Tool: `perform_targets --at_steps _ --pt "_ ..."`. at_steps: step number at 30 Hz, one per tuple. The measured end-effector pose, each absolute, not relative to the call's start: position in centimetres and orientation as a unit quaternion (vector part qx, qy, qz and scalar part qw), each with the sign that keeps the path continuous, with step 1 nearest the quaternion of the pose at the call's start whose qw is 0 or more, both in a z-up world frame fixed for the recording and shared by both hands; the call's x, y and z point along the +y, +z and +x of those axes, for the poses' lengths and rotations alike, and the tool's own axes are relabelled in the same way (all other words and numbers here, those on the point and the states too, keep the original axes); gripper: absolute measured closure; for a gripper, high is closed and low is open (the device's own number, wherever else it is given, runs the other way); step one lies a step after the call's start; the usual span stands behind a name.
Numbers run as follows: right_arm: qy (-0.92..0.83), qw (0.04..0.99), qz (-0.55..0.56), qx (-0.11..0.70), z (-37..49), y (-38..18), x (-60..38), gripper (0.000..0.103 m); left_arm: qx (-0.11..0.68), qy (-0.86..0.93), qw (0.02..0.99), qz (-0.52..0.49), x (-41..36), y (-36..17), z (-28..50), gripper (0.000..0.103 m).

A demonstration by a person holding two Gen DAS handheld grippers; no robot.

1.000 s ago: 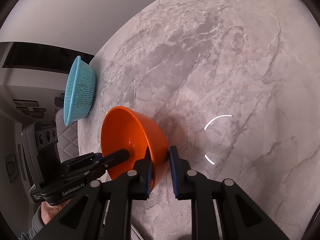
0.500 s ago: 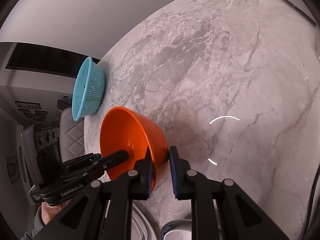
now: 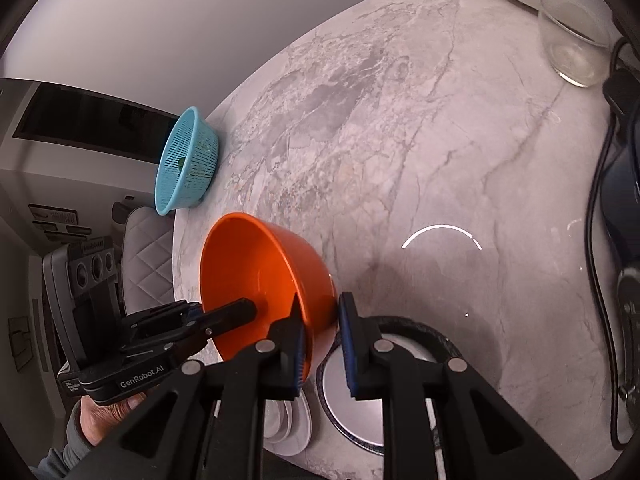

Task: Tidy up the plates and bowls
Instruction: 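Carry the orange bowl with both tools toward the nested white bowl, then lower the orange bowl into the white bowl with both tools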

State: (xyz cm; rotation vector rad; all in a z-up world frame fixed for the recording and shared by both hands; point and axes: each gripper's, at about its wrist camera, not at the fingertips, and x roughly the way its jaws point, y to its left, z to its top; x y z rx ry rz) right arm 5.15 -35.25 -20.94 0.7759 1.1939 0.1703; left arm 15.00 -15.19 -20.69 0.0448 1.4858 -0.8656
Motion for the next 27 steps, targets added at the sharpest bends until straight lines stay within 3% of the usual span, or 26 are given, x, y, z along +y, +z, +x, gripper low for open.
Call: perform_targets --at_steps 12,27 --pt "0.043 0.735 0.372 0.565 -2.2 -23.6 -35.3 0.085 0.674 -0.395 0.622 0.060 -16.1 -23.2 7.9 0.089" --pt "0.017 0.728 0.360 0.583 -3.7 -26.6 -35.2 0.085 0.677 -0.389 0.619 0.088 -17.8 -25.7 6.9 0.089"
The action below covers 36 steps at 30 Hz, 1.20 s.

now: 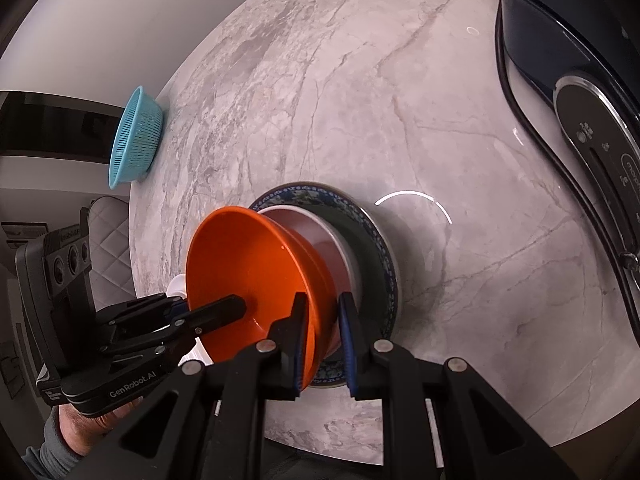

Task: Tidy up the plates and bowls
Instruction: 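Lower the orange bowl into the white bowl with both tools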

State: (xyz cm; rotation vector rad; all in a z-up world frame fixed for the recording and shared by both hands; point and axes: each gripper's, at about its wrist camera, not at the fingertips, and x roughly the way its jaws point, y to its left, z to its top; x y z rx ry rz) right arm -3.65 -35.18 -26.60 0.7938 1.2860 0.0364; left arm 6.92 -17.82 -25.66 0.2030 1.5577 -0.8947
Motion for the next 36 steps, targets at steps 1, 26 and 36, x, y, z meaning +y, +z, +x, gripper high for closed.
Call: perform_targets --at_steps 1,26,36 --pt "0.016 0.729 0.360 0.583 -3.7 -26.6 -35.2 0.086 0.677 -0.389 0.618 0.091 -18.1 -25.8 6.9 0.089" --pt "0.003 0.750 0.233 0.619 -2.3 -26.4 -33.3 0.087 0.681 -0.374 0.625 0.081 -18.0 -26.3 7.1 0.086" --pt "-0.001 0.744 0.230 0.628 -2.4 -27.2 -33.0 0.087 0.666 -0.407 0.622 0.068 -19.3 -24.9 6.2 0.035"
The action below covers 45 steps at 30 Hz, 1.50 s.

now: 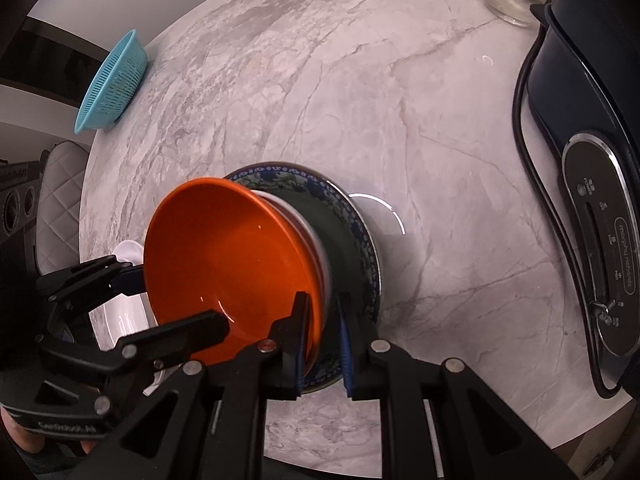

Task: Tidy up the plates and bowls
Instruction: 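Lower the orange bowl into the white bowl with both tools, then grip the patterned bowl rim with both tools and lift the nested bowls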

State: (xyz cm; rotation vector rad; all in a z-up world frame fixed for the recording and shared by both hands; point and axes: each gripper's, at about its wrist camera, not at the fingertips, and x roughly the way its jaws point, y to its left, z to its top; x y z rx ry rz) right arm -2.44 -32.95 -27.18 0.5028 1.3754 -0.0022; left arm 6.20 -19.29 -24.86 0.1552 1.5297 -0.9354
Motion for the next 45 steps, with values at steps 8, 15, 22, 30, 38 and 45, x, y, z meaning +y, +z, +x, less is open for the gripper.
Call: perform_targets --at_steps 8,15,22,30,38,45 --pt "-0.008 0.740 0.229 0.632 -2.3 -27.3 -32.9 0.086 0.659 -0.404 0.633 0.039 -18.4 -23.8 7.0 0.025" --pt "-0.012 0.737 0.237 0.633 -2.3 -27.6 -33.2 0.080 0.655 -0.398 0.642 0.028 -16.9 -23.1 8.7 0.025" --pt "0.003 0.765 0.257 0.590 -3.3 -25.5 -33.6 0.033 0.632 -0.389 0.666 0.075 -14.1 -22.2 11.6 0.025" --pt "-0.037 0.773 0.268 0.574 -6.9 -25.5 -36.7 0.063 0.644 -0.407 0.641 0.096 -11.6 -24.5 13.9 0.027" --pt "-0.017 0.756 0.345 0.556 -7.9 -28.4 -37.3 0.073 0.665 -0.440 0.596 0.100 -12.3 -26.8 13.9 0.033" --pt "-0.005 0.751 0.349 0.560 -6.8 -29.4 -37.0 0.073 0.667 -0.457 0.579 0.105 -13.9 -27.8 13.1 0.036"
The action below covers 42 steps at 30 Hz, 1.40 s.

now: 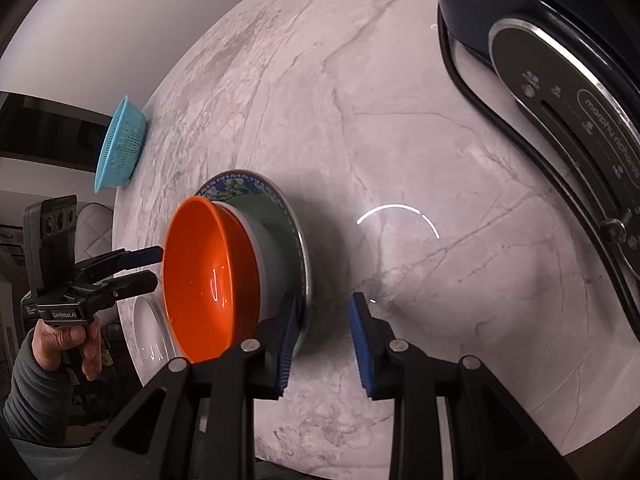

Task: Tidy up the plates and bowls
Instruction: 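Grip the patterned bowl rim with both tools and lift the nested bowls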

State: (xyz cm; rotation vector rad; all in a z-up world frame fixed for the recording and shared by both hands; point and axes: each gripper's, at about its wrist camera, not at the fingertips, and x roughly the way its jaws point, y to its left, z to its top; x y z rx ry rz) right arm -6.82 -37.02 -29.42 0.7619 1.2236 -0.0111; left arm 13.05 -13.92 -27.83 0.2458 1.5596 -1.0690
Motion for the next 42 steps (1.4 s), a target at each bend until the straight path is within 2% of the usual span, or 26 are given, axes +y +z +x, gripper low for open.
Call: perform_targets --at_steps 2,4,6,10,14,21,23,25,26,29,42 --pt "-0.002 0.750 0.349 0.562 -6.6 -29.7 -36.9 0.073 0.668 -0.459 0.576 0.102 -14.2 -28.1 13.0 0.048" --pt "0.001 0.748 0.348 0.565 -6.4 -30.1 -36.8 0.073 0.670 -0.458 0.574 0.108 -14.7 -28.4 12.9 0.053" --pt "0.004 0.747 0.348 0.566 -6.3 -30.4 -36.7 0.073 0.672 -0.460 0.570 0.111 -15.0 -28.8 12.7 0.054" --pt "0.013 0.748 0.348 0.565 -6.4 -30.8 -36.8 0.074 0.676 -0.468 0.558 0.108 -15.6 -29.4 12.3 0.071" --pt "0.020 0.747 0.354 0.562 -6.4 -31.0 -36.8 0.075 0.675 -0.473 0.555 0.113 -16.3 -29.8 11.9 0.080" --pt "0.029 0.748 0.364 0.554 -6.6 -31.1 -37.1 0.076 0.676 -0.467 0.557 0.121 -17.1 -29.6 11.5 0.085" --pt "0.033 0.748 0.370 0.551 -6.6 -31.2 -37.3 0.078 0.673 -0.469 0.558 0.123 -17.2 -29.4 11.3 0.092" --pt "0.044 0.749 0.369 0.548 -6.5 -31.1 -37.2 0.091 0.672 -0.467 0.561 0.126 -17.5 -29.2 11.1 0.094" --pt "0.049 0.752 0.362 0.549 -6.4 -30.9 -36.9 0.092 0.671 -0.465 0.563 0.130 -17.6 -29.1 11.0 0.094" --pt "0.048 0.758 0.340 0.554 -5.9 -30.5 -36.4 0.092 0.672 -0.461 0.565 0.130 -18.1 -29.1 10.9 0.094" --pt "0.036 0.747 0.362 0.557 -5.6 -30.4 -36.6 0.092 0.687 -0.437 0.569 0.114 -17.4 -29.5 11.1 0.095"
